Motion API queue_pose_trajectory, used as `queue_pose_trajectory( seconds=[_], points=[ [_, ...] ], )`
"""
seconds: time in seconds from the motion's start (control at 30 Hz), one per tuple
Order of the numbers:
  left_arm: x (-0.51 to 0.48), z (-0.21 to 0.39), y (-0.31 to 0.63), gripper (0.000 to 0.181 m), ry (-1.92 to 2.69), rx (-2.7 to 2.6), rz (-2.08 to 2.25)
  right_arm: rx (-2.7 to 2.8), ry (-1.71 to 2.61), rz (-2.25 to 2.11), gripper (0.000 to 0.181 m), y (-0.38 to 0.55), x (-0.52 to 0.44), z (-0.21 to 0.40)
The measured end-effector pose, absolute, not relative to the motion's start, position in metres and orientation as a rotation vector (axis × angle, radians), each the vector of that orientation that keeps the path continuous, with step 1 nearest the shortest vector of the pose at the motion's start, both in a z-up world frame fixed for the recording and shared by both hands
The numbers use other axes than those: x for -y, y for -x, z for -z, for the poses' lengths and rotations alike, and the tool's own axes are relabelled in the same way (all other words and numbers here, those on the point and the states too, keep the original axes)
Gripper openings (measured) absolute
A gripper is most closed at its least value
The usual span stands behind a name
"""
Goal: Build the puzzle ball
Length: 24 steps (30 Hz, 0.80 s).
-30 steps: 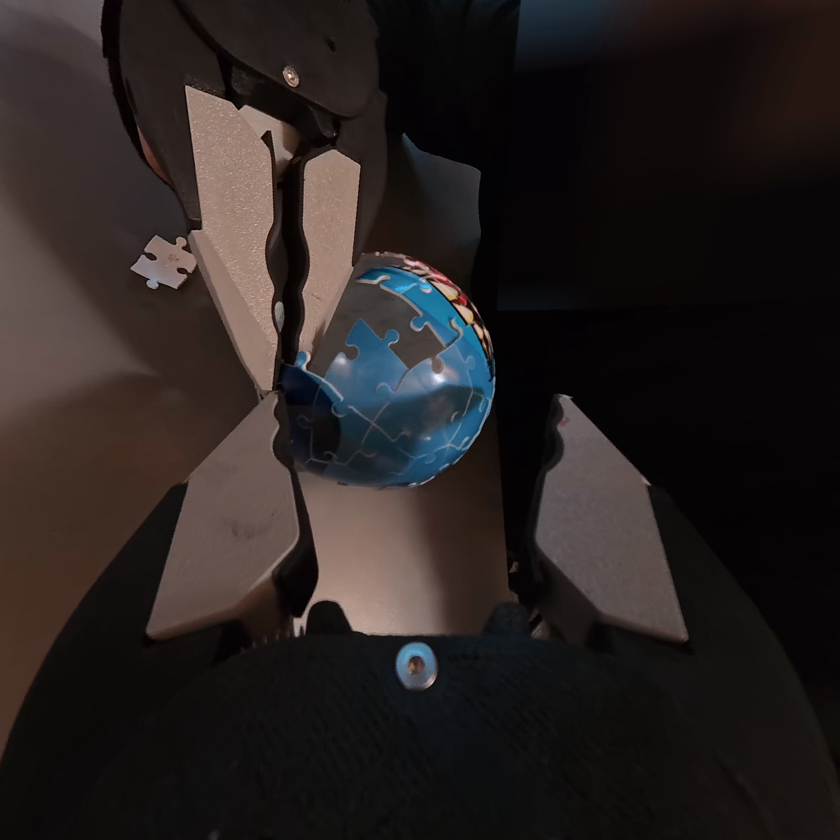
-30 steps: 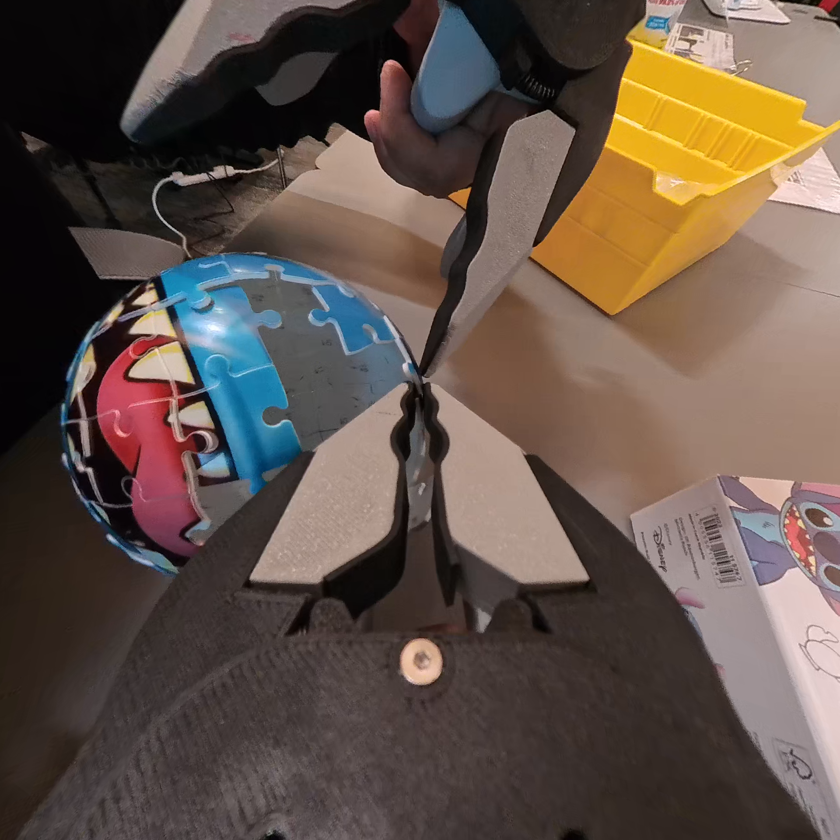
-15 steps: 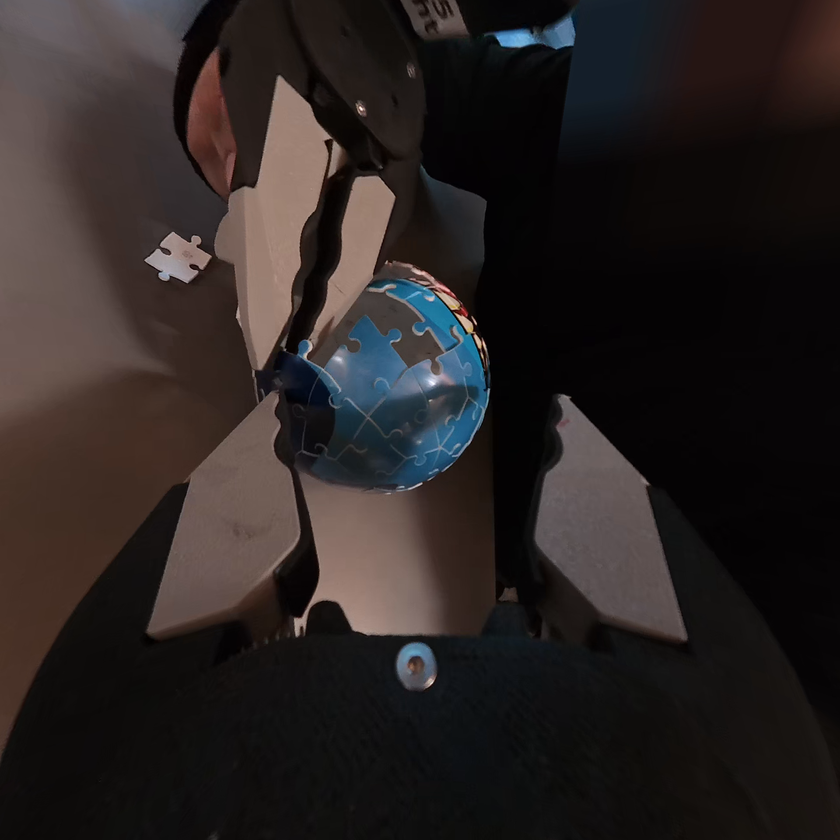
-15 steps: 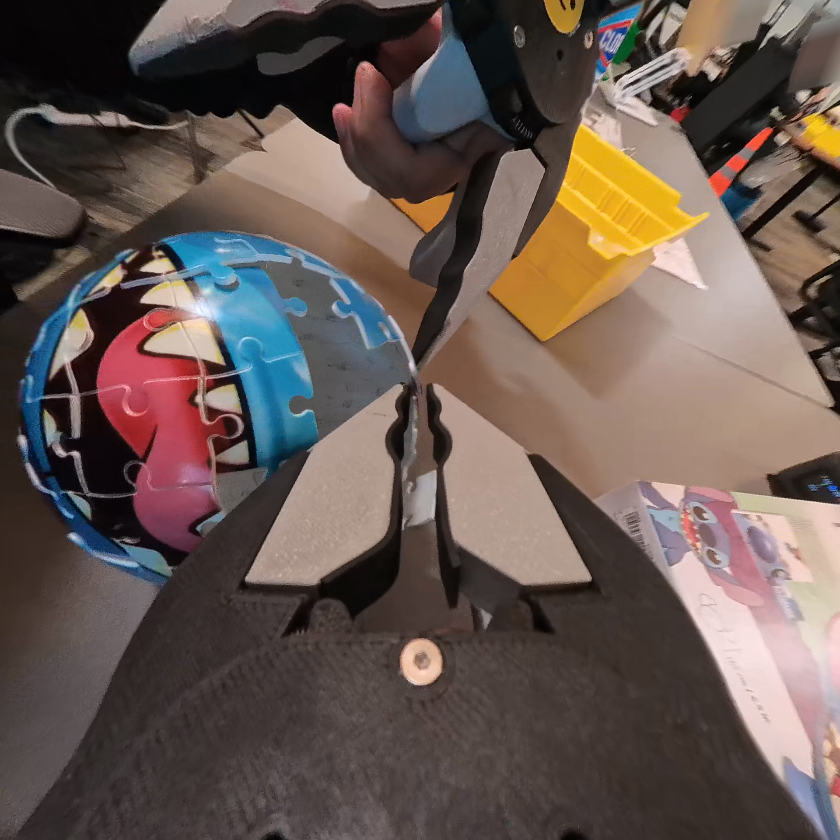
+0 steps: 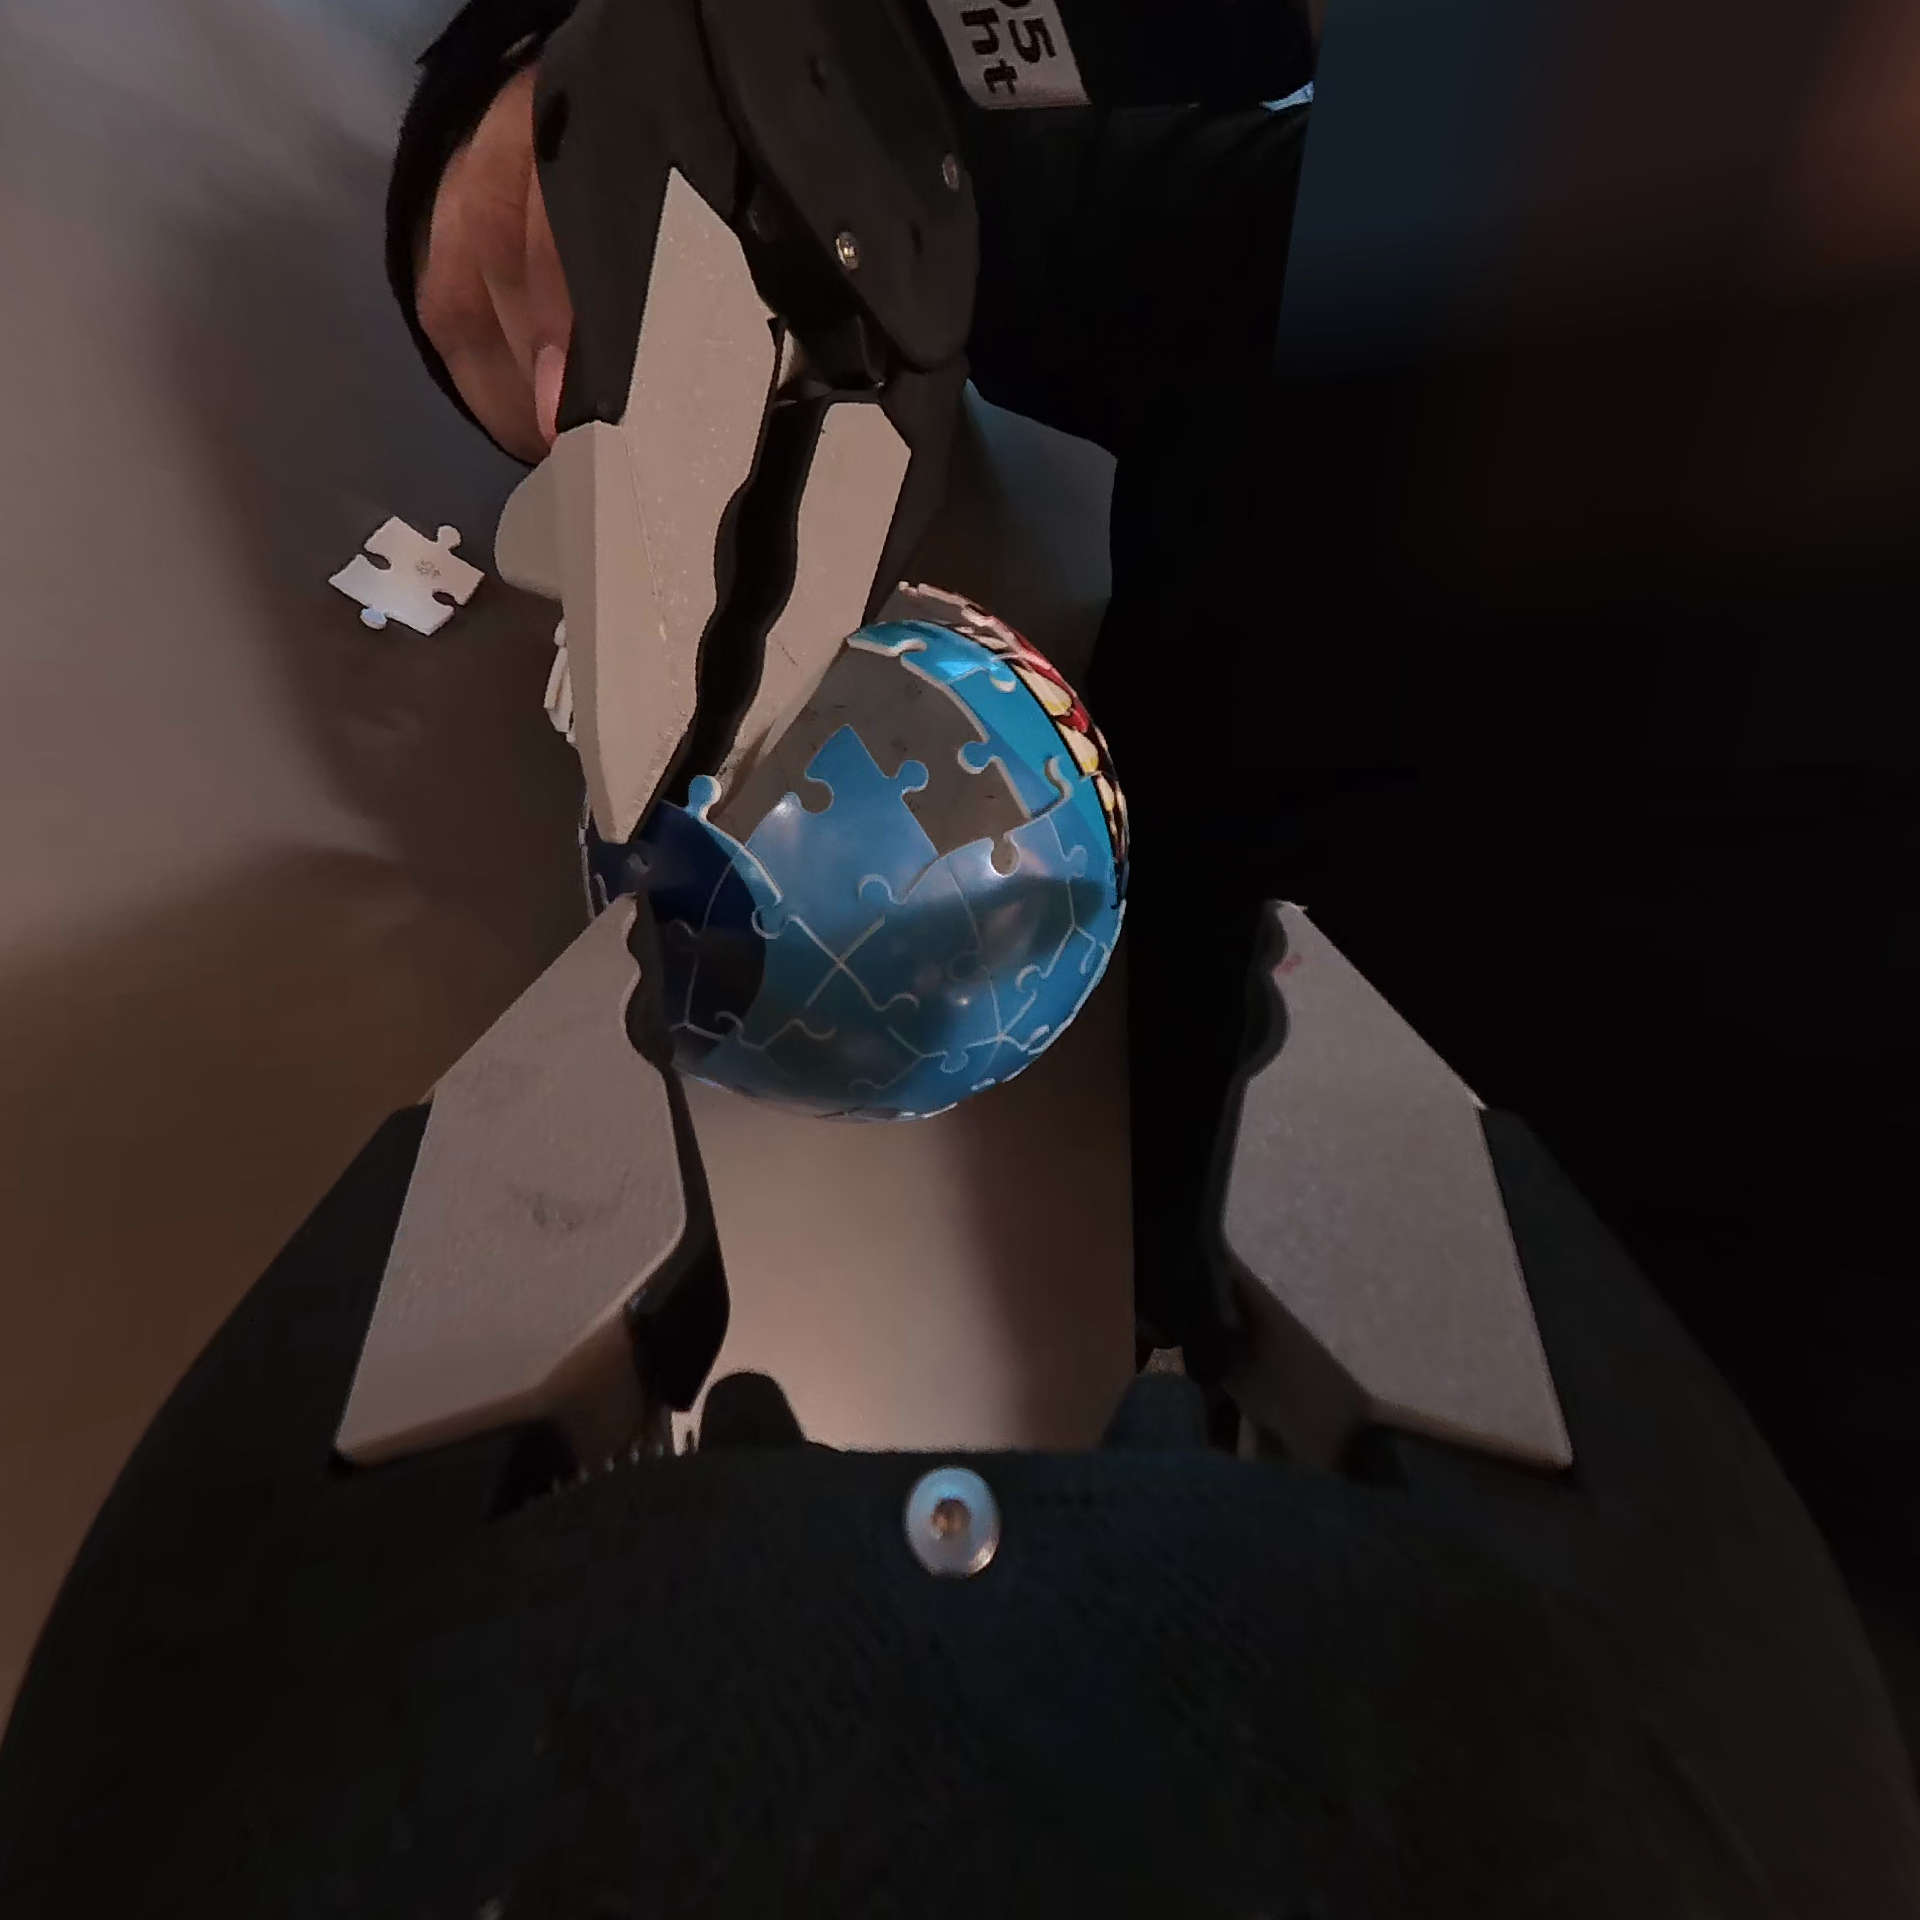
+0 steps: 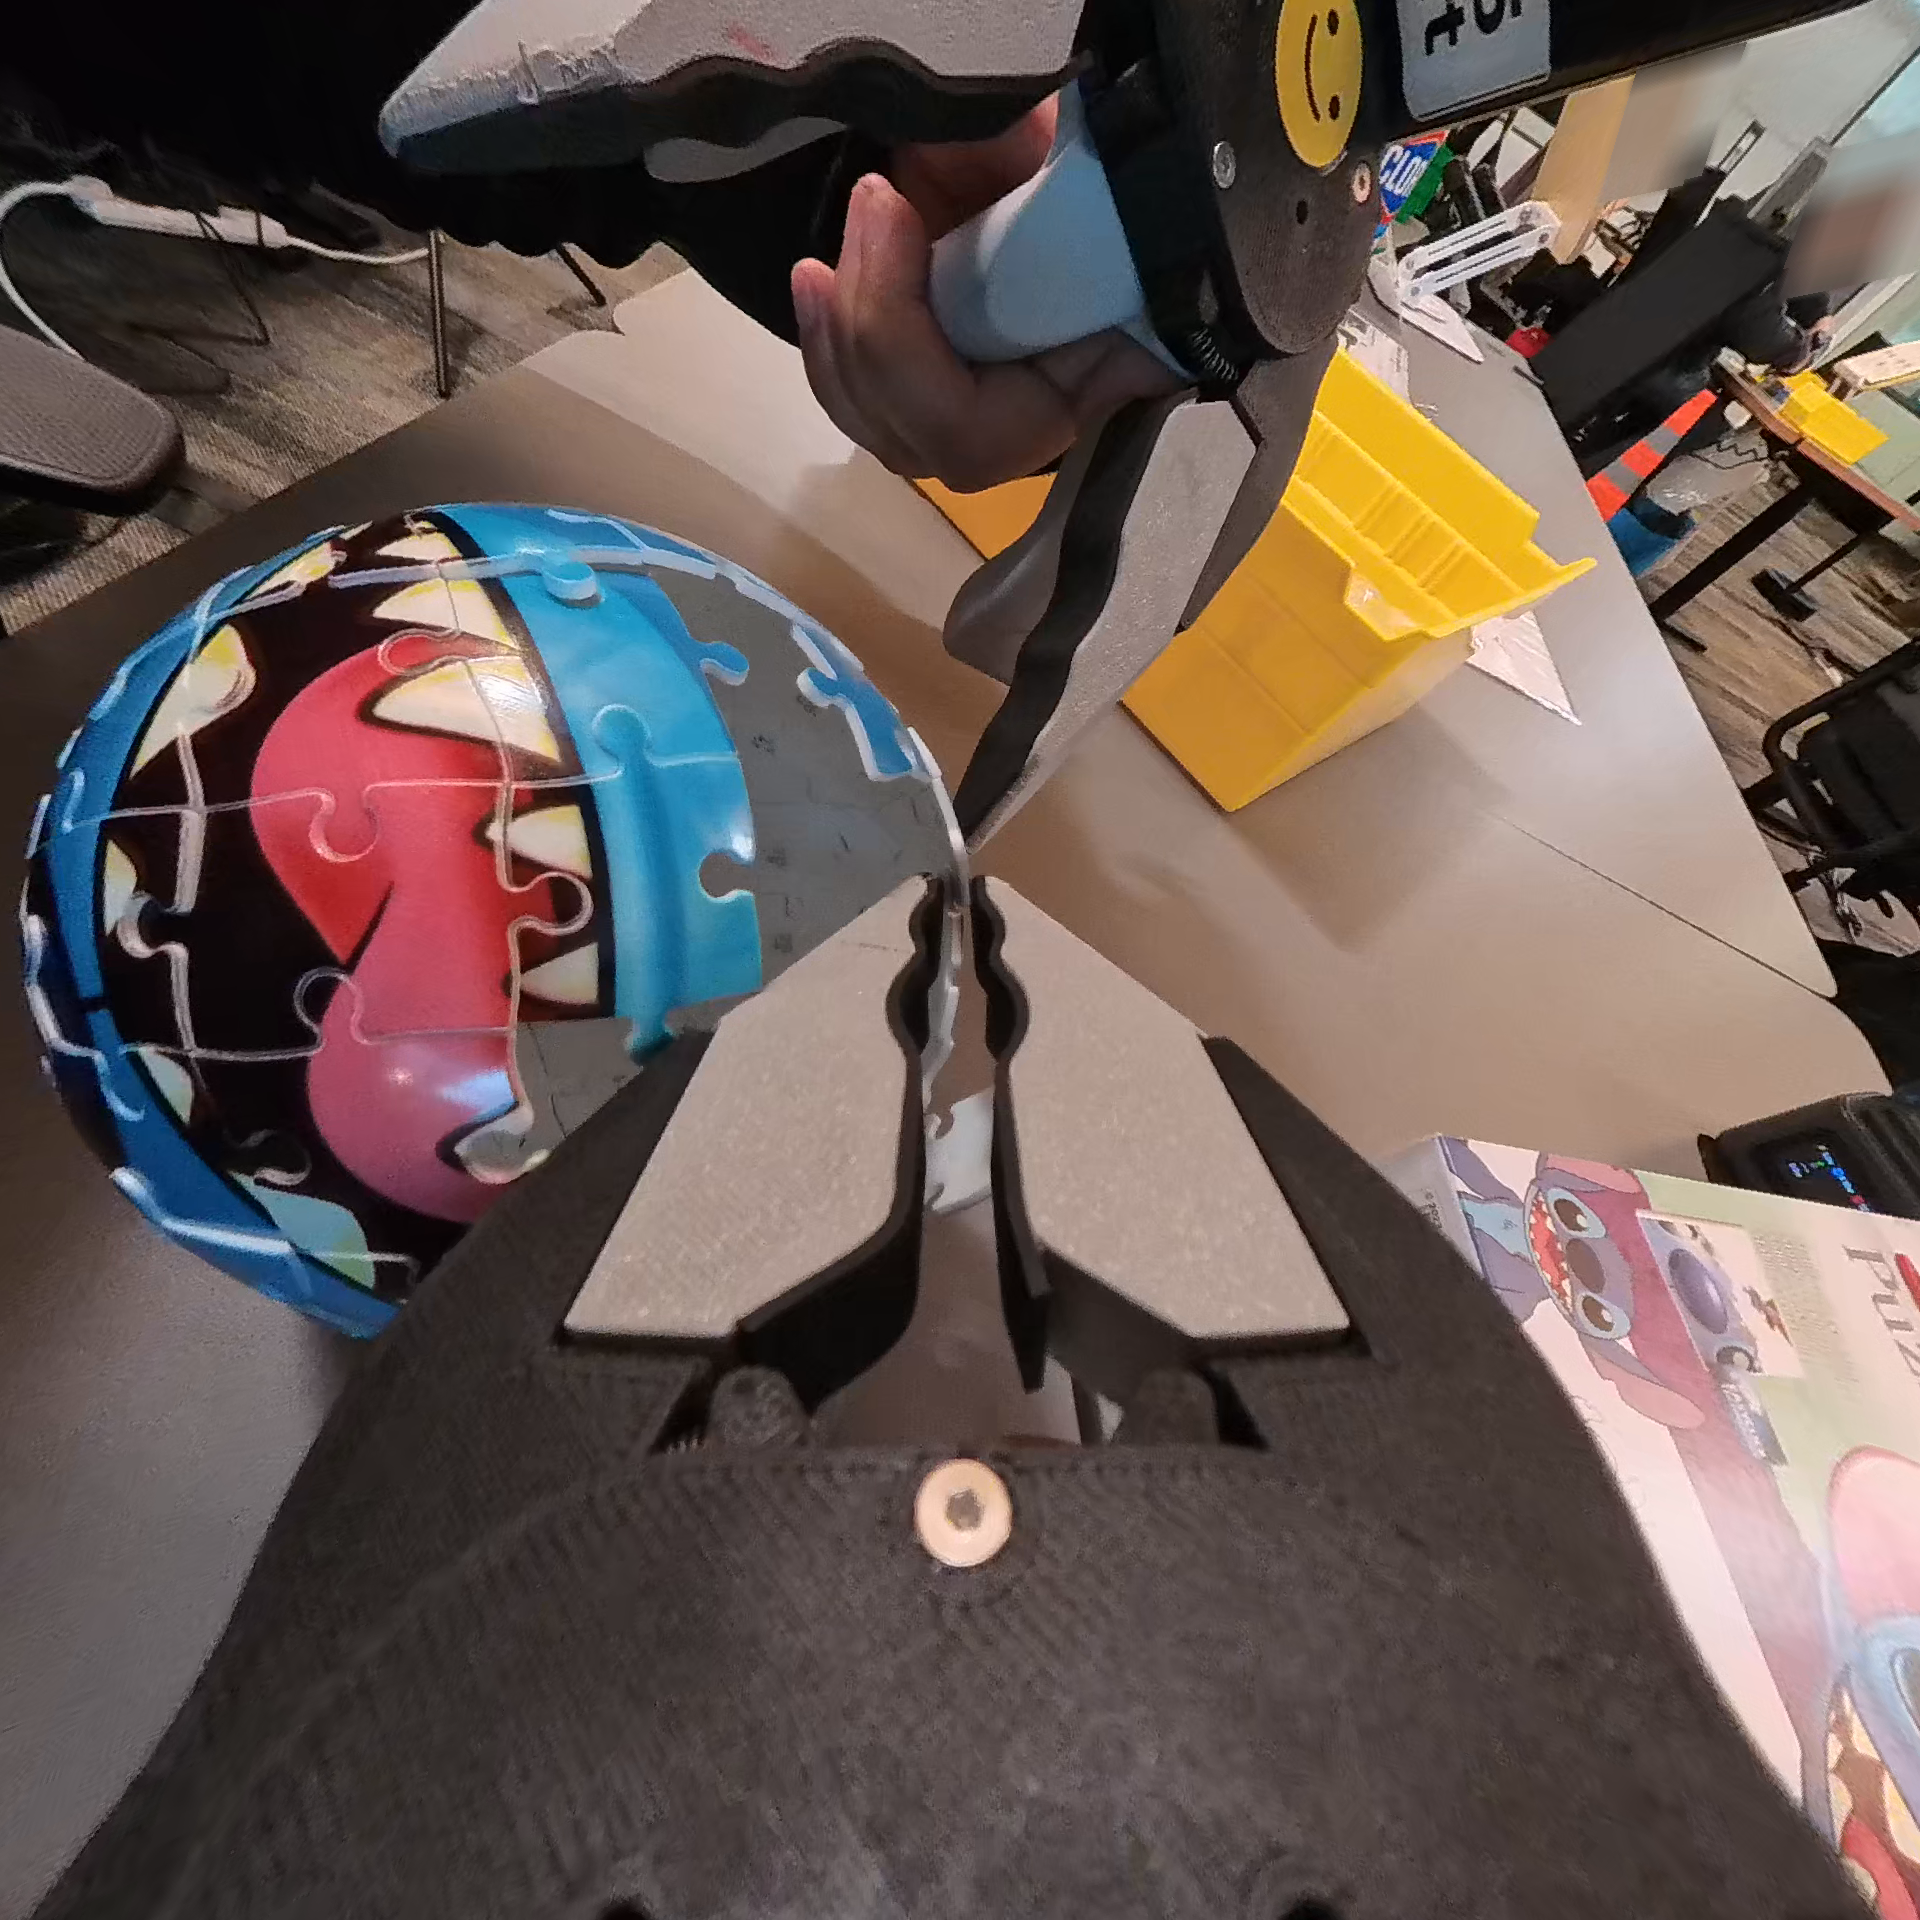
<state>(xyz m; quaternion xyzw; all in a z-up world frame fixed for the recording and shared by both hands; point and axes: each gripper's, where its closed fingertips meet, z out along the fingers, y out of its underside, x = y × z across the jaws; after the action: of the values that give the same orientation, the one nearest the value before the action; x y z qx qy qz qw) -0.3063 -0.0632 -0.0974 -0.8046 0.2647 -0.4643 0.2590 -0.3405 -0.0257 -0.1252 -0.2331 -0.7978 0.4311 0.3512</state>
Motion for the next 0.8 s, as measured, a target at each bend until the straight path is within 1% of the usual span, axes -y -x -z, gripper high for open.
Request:
queue_pose_trajectory(
  seconds=[0.5, 0.8],
  points=[
    [0.0629, 0.0975, 0.3028, 0.115, 2.198, -0.739, 1.24, 2.129, 0.613, -1.105, 0.0, 0.3369, 0.0249, 0.1266],
    [0.0641, 0.0975, 0.3011, 0.113, 2.197, -0.745, 1.254, 2.161, 0.608, -1.101, 0.0, 0.3338, 0.0261, 0.1271]
  ],
)
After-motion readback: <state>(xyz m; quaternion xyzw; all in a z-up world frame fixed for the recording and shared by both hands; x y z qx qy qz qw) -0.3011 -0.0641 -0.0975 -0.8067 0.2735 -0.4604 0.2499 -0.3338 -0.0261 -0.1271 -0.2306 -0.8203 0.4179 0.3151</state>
